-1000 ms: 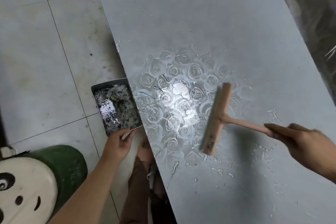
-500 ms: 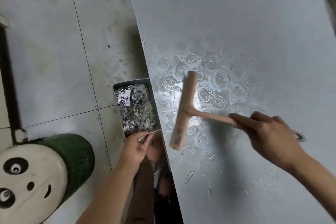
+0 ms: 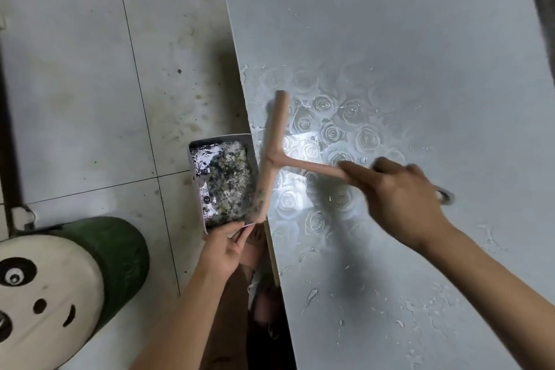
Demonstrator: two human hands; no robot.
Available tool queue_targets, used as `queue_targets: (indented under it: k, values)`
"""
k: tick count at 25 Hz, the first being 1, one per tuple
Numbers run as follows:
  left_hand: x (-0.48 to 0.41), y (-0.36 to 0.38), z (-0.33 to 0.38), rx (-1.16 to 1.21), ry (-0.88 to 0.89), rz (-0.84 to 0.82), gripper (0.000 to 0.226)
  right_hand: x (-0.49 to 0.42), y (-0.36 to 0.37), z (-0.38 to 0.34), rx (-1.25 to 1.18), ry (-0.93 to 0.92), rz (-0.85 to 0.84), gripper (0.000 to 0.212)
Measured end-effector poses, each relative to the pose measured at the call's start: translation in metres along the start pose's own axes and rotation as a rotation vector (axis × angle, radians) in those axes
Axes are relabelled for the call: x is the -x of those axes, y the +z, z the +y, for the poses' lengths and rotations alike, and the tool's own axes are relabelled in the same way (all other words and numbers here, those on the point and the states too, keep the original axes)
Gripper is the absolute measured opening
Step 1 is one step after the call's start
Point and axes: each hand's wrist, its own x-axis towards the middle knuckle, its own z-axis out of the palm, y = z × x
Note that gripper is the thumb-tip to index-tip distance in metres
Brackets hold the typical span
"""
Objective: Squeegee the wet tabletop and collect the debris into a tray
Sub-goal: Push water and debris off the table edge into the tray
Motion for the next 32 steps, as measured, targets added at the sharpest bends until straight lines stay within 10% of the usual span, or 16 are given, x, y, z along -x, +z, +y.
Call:
queue_targets:
  k: [6,20,28,32]
  values:
    - [0.005,0.006,0.003,0.021,-0.009,0.026,0.024,0.082,-0.032,0.103,0.065,0.328,-0.16,0.036]
    - [-0.002,0.023,0.025,0.004,0.023,0.002,0.024,-0.054,0.001,-0.043,0.006,-0.067,-0.059,0.048]
    - [-0.008,0.062,0.073,0.038,0.046,-0.057,0.043,-0.079,-0.076,0.144,0.045,0.394,-0.223,0.032]
    - [-0.013,0.088,0.093,0.019,0.031,-0.062,0.023,-0.119,-0.069,0.132,0.056,0.262,-0.296,0.037]
